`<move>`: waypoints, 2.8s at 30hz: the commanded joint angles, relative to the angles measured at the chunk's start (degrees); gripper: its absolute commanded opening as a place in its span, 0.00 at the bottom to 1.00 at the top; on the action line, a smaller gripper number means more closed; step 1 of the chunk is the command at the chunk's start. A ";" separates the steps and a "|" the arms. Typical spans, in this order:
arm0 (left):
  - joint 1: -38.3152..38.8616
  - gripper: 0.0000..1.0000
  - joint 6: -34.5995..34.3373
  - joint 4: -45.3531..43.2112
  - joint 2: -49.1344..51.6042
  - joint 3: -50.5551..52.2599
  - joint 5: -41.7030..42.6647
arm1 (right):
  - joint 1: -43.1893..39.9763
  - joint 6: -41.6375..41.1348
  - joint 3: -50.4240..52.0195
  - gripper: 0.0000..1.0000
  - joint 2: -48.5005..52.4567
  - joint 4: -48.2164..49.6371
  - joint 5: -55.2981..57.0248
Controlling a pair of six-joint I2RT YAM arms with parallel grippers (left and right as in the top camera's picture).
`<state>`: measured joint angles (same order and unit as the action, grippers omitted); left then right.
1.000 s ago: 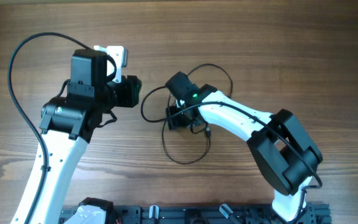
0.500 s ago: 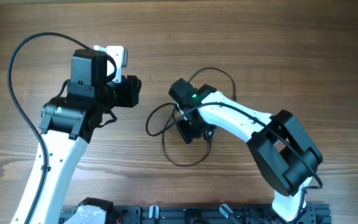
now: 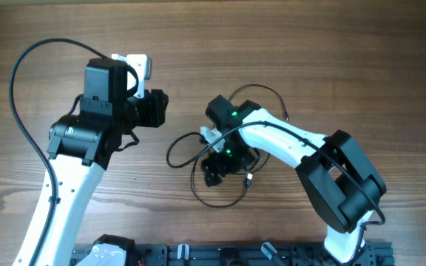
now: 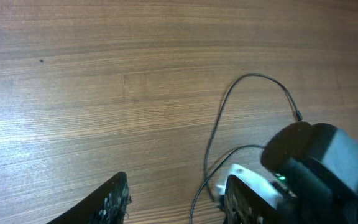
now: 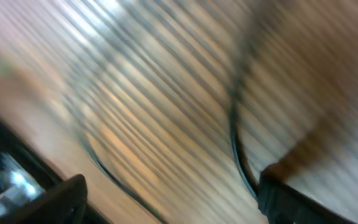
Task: Untangle cables
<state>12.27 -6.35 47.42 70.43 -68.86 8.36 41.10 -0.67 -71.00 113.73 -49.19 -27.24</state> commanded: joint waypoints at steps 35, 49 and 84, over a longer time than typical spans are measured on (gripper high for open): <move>-0.20 0.52 -0.09 -0.48 -0.35 -0.15 -0.57 | -11.32 -17.53 -5.09 0.04 -26.88 10.19 16.68; -0.17 0.52 -0.11 -0.42 -0.35 -0.15 -0.55 | -52.06 -9.07 -5.09 0.04 -57.70 13.92 54.49; -0.17 0.60 -0.13 3.28 -0.35 -0.15 -0.52 | -101.53 -27.74 -5.07 1.00 -5.57 27.89 -26.45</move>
<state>12.27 -6.44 50.65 70.43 -68.86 8.34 -61.25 -29.47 -75.57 107.74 -20.95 -40.25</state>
